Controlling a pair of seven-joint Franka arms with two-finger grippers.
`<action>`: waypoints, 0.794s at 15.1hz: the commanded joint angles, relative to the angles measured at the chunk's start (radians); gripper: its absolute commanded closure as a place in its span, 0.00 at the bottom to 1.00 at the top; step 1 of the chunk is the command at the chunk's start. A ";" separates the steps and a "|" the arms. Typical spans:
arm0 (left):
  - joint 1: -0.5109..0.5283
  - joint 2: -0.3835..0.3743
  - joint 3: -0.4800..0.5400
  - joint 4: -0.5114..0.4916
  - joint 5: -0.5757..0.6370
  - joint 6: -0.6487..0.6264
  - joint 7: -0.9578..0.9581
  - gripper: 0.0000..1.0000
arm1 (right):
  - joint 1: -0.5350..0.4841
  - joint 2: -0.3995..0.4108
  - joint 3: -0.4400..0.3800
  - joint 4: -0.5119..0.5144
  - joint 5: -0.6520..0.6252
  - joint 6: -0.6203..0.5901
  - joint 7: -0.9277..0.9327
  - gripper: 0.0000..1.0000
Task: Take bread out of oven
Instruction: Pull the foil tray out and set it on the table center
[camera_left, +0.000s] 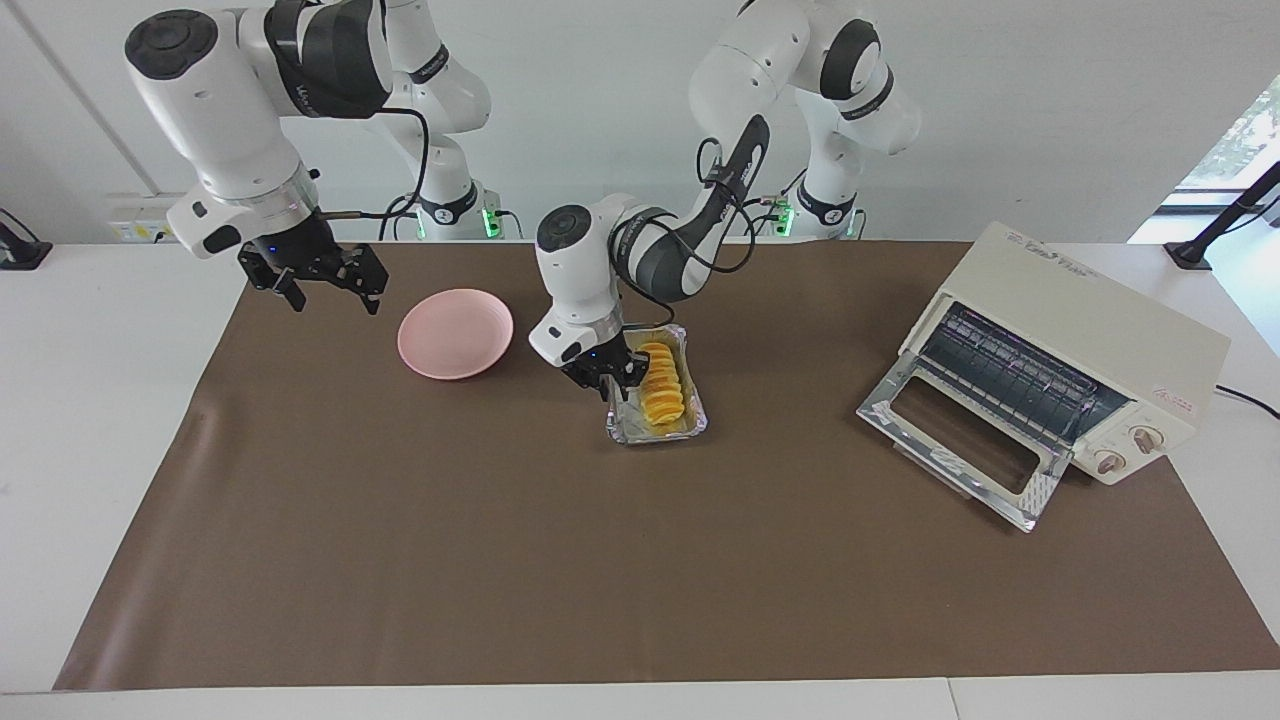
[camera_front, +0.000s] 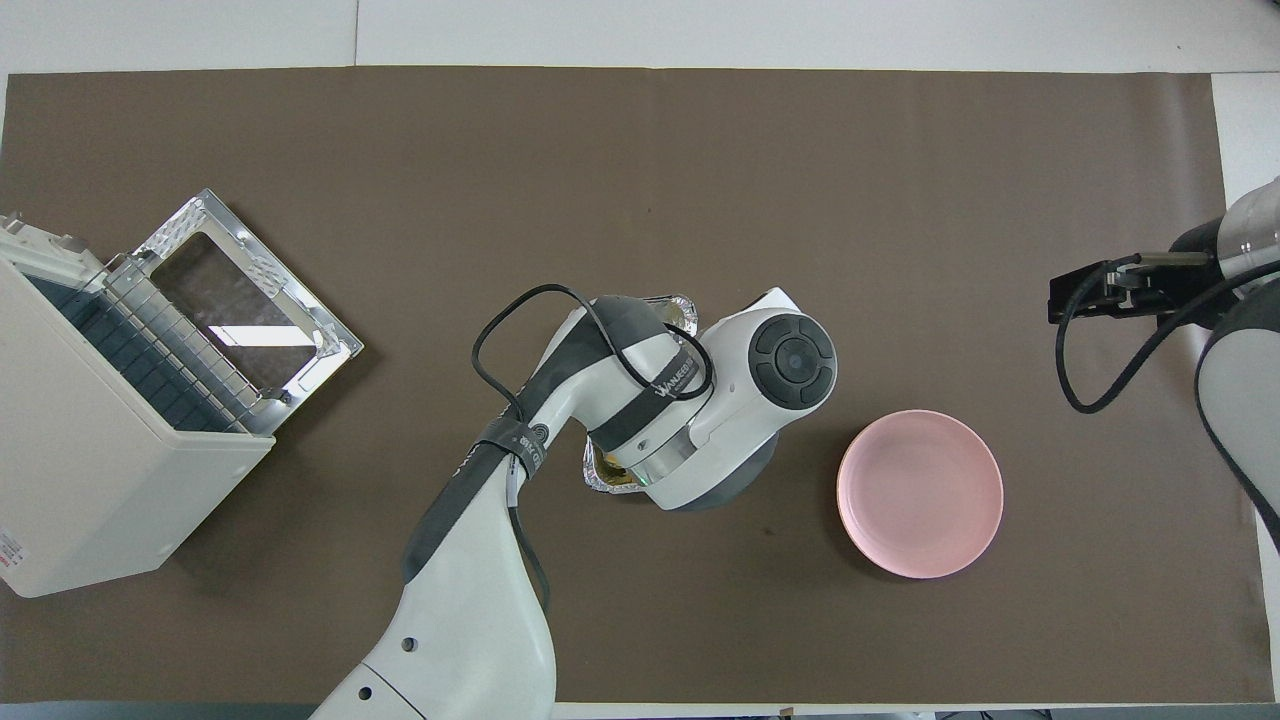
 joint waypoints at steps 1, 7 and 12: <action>0.048 -0.014 0.009 0.046 0.008 -0.063 0.001 0.00 | -0.013 -0.013 0.009 -0.006 -0.017 -0.011 -0.027 0.00; 0.272 -0.211 0.009 0.109 -0.094 -0.238 0.178 0.00 | -0.013 -0.013 0.009 -0.006 -0.017 -0.011 -0.027 0.00; 0.492 -0.333 0.009 0.099 -0.095 -0.383 0.544 0.00 | -0.013 -0.013 0.009 -0.006 -0.017 -0.011 -0.028 0.00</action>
